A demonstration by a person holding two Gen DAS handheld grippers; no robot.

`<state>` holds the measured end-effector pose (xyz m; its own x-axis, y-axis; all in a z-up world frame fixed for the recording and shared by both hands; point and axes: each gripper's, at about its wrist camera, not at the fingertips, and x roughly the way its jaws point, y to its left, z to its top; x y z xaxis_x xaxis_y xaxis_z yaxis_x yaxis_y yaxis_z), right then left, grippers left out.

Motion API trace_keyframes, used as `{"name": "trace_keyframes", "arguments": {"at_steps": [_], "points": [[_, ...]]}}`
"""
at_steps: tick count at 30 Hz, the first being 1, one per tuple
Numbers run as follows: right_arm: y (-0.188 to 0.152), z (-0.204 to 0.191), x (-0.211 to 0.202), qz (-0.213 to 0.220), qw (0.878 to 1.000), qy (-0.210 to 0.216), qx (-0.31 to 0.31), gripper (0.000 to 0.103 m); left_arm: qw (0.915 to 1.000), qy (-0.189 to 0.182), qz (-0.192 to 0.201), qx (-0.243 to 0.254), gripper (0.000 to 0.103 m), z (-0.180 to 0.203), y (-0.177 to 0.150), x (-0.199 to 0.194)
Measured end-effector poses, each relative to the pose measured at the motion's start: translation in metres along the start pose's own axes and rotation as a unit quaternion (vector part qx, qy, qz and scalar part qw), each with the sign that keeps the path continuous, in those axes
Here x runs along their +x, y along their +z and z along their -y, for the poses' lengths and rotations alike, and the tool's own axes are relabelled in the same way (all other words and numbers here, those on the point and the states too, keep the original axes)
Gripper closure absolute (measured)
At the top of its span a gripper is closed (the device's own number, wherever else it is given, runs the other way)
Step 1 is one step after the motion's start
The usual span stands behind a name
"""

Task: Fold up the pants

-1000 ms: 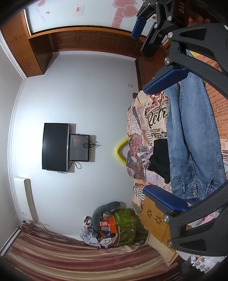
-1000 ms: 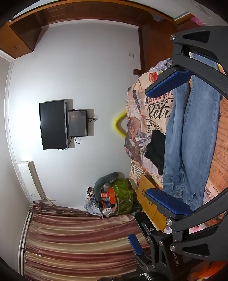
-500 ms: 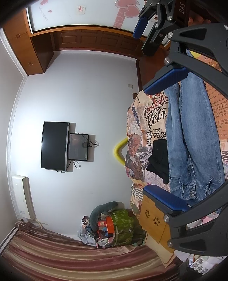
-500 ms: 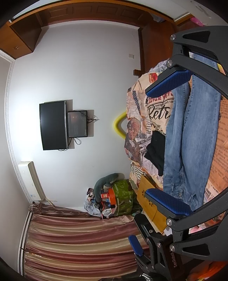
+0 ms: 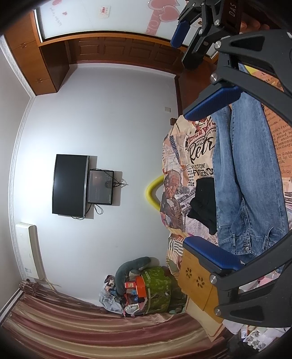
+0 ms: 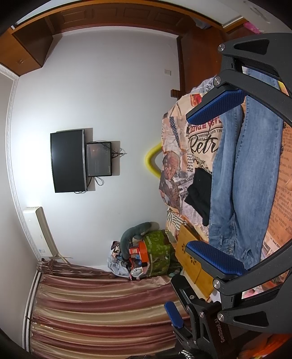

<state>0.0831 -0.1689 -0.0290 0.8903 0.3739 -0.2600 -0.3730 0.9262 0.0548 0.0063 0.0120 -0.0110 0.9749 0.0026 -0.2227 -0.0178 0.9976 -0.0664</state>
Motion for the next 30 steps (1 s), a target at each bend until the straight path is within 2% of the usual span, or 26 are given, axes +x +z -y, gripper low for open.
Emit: {"name": "trace_keyframes", "arguments": {"at_steps": [4,30], "points": [[-0.0011,0.0024,0.0010,0.000,1.000,0.000,0.002,0.000,1.0000,-0.008,-0.002,-0.001,0.000,0.0012,0.0005,-0.0001],[-0.0019,0.0036,0.0031,-0.002,1.000,0.003,0.003,0.000,1.0000,-0.001,0.001,0.001,0.000,-0.0015,0.0006,-0.0043]]}}
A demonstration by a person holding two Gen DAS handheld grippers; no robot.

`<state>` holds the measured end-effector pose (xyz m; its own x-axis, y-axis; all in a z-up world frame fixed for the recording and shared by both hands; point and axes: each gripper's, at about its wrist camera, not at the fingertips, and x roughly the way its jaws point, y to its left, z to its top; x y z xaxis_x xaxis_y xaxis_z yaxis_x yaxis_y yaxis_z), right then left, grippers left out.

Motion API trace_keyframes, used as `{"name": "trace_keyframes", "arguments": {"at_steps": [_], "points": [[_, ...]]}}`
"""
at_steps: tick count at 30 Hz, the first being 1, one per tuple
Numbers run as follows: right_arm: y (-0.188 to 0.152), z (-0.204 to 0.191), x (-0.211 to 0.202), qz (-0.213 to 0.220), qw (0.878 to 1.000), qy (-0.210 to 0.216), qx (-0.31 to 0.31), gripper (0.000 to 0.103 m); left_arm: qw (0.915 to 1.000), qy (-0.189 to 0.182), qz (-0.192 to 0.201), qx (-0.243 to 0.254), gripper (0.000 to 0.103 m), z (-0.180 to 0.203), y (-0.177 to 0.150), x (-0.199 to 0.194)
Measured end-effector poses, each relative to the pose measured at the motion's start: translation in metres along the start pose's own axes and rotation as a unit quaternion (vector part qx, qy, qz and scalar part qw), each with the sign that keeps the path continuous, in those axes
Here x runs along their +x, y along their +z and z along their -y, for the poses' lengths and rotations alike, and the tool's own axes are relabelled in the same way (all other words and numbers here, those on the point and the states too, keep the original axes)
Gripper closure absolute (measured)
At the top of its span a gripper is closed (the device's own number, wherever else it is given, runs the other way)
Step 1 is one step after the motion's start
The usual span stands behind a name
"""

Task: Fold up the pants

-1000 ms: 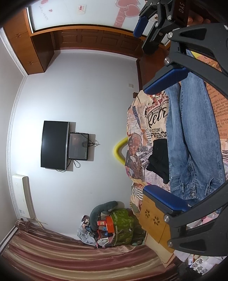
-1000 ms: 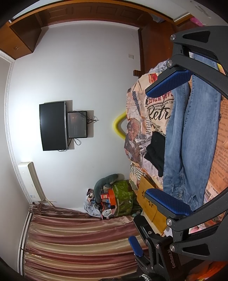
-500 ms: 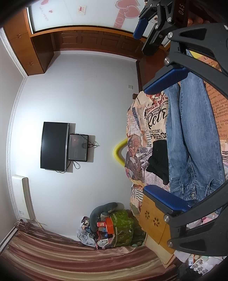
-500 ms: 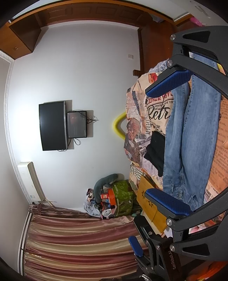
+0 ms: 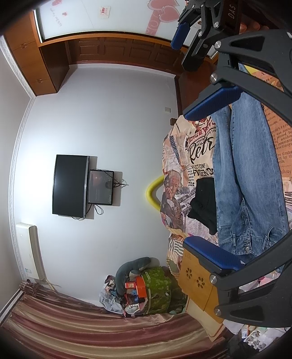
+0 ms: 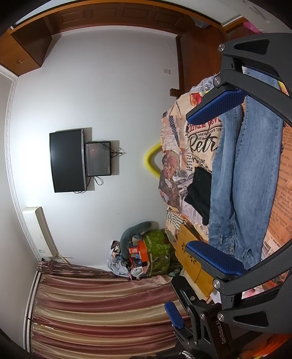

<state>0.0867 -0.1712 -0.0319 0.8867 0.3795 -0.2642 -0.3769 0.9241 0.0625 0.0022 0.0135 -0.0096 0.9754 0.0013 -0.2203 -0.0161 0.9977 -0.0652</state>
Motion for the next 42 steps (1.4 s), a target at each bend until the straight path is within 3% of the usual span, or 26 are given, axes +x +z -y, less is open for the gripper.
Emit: {"name": "trace_keyframes", "arguments": {"at_steps": [9,19,27,32,36,42], "points": [[0.000,0.002,0.004,-0.003,1.000,-0.002,0.001,0.000,1.0000,0.005,-0.003,-0.002,0.000,-0.003,0.001,0.003],[-0.003,0.010,0.036,-0.021,1.000,-0.001,0.009,0.000,0.9995,0.022,-0.023,0.001,0.000,-0.016,0.004,0.049],[-0.011,0.032,0.095,-0.056,0.998,-0.011,0.023,0.000,0.9964,0.053,-0.067,0.002,0.000,-0.046,0.001,0.123],[-0.016,0.048,0.137,-0.083,0.996,-0.045,0.005,0.000,0.9911,0.081,-0.105,-0.003,0.000,-0.075,-0.007,0.179],[-0.025,0.062,0.167,-0.116,0.991,-0.068,-0.018,0.000,0.9825,0.127,-0.136,0.013,0.002,-0.109,-0.016,0.230],[-0.044,0.084,0.209,-0.179,0.981,-0.070,-0.022,0.002,0.9671,0.153,-0.203,0.003,0.012,-0.164,-0.038,0.299]]}}
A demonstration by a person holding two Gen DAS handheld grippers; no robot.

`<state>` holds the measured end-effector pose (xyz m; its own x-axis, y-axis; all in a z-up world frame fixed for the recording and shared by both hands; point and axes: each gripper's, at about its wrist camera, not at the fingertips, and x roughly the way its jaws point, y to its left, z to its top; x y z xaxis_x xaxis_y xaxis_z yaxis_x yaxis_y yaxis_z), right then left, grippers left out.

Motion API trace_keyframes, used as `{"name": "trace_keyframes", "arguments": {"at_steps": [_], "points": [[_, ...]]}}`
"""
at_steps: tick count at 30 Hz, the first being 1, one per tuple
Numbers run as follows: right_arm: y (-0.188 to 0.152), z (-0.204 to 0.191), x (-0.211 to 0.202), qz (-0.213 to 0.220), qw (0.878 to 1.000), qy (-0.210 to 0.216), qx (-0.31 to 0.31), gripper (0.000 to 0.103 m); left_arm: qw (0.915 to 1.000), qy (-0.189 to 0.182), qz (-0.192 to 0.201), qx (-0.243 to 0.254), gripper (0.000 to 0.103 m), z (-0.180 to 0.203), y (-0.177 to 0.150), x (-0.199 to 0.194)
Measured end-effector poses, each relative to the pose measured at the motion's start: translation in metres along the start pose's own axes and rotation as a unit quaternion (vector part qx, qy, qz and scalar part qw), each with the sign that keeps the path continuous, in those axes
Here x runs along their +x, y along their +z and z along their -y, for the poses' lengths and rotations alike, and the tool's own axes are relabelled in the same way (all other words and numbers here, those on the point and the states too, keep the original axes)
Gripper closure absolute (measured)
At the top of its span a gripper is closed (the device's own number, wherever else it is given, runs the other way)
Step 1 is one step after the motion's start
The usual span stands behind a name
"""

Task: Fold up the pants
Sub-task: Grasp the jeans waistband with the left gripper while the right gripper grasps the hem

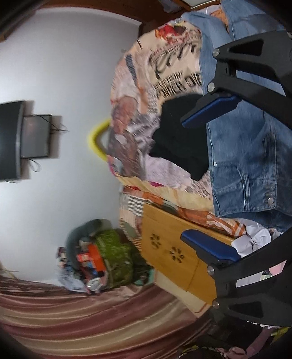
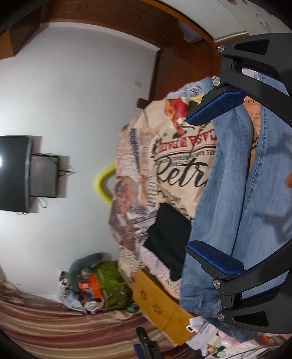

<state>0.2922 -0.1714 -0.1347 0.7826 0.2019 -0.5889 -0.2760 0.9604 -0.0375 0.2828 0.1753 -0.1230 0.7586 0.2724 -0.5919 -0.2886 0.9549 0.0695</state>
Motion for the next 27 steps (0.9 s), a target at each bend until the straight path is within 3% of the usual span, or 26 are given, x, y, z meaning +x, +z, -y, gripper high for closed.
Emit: {"name": "trace_keyframes", "arguments": {"at_steps": [9,14,21,24,27], "points": [[-0.005,0.014,0.062,-0.052,0.999,-0.014,0.001,0.002,0.9931,0.034,-0.111,0.017,0.026,-0.018,-0.033,0.101],[-0.008,0.010,0.098,-0.071,0.997,0.026,-0.016,0.002,0.9816,0.034,-0.188,-0.003,0.033,-0.028,-0.065,0.151],[-0.011,-0.007,0.149,-0.124,0.988,0.072,-0.056,0.003,0.9673,0.043,-0.250,-0.011,0.041,-0.039,-0.096,0.194],[-0.016,-0.017,0.167,-0.148,0.982,0.097,-0.070,0.011,0.9670,0.027,-0.253,-0.004,0.042,-0.037,-0.101,0.202],[-0.024,-0.027,0.183,-0.169,0.976,0.103,-0.094,0.022,0.9636,0.006,-0.267,-0.014,0.051,-0.037,-0.106,0.212]]}}
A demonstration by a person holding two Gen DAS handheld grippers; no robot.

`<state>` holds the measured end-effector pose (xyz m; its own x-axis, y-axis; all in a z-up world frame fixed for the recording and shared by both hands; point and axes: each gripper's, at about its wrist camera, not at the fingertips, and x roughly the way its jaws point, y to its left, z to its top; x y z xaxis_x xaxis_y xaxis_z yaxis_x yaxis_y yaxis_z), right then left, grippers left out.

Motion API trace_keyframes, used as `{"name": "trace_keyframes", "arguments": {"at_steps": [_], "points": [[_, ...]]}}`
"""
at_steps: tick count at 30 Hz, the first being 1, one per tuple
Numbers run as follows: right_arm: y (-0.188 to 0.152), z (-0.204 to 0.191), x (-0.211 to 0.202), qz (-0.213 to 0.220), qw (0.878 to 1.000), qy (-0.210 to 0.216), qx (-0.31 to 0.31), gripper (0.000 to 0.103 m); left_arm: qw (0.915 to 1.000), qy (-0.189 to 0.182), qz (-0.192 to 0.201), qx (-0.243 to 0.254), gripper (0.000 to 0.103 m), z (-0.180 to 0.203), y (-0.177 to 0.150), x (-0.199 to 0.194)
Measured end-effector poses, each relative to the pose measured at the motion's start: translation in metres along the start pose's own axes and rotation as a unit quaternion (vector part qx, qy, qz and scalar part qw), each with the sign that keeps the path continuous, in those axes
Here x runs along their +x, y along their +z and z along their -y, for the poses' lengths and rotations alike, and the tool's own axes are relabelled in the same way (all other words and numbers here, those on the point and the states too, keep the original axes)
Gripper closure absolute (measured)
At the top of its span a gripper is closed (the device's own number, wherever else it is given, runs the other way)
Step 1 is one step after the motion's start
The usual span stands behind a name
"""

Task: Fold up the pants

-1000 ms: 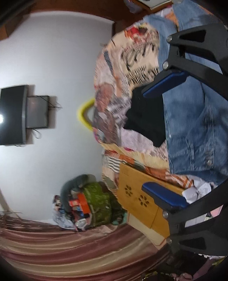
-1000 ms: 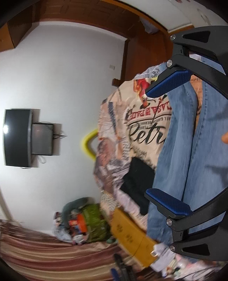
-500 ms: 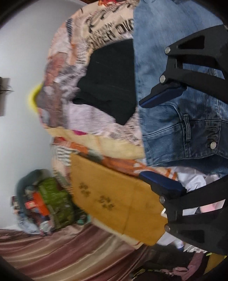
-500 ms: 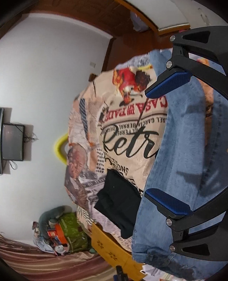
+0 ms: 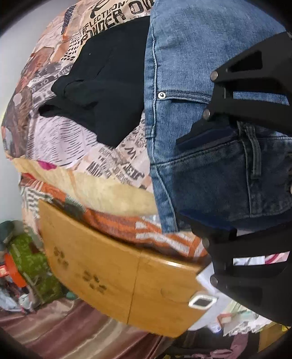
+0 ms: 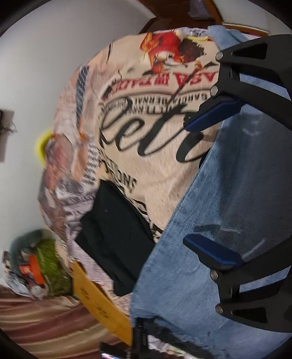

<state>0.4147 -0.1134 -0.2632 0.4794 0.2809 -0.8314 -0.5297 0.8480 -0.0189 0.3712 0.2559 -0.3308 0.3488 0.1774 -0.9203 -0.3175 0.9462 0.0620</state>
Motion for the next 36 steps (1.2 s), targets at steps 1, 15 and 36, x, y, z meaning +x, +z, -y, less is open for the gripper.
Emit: {"name": "trace_keyframes", "arguments": {"at_steps": [1,15,36], "points": [[-0.001,-0.002,0.005,-0.007,1.000,-0.001,-0.005,0.029,0.9999,-0.008,-0.005,-0.006,0.053,-0.002,0.001,0.003],[-0.019,-0.014,0.006,-0.042,0.998,0.041,0.011,0.070,0.9990,-0.043,-0.005,-0.012,0.080,0.000,-0.003,-0.004],[-0.004,-0.008,-0.116,0.094,0.995,-0.012,0.007,0.097,0.9880,-0.006,0.148,0.042,0.094,0.019,-0.003,-0.153]]}}
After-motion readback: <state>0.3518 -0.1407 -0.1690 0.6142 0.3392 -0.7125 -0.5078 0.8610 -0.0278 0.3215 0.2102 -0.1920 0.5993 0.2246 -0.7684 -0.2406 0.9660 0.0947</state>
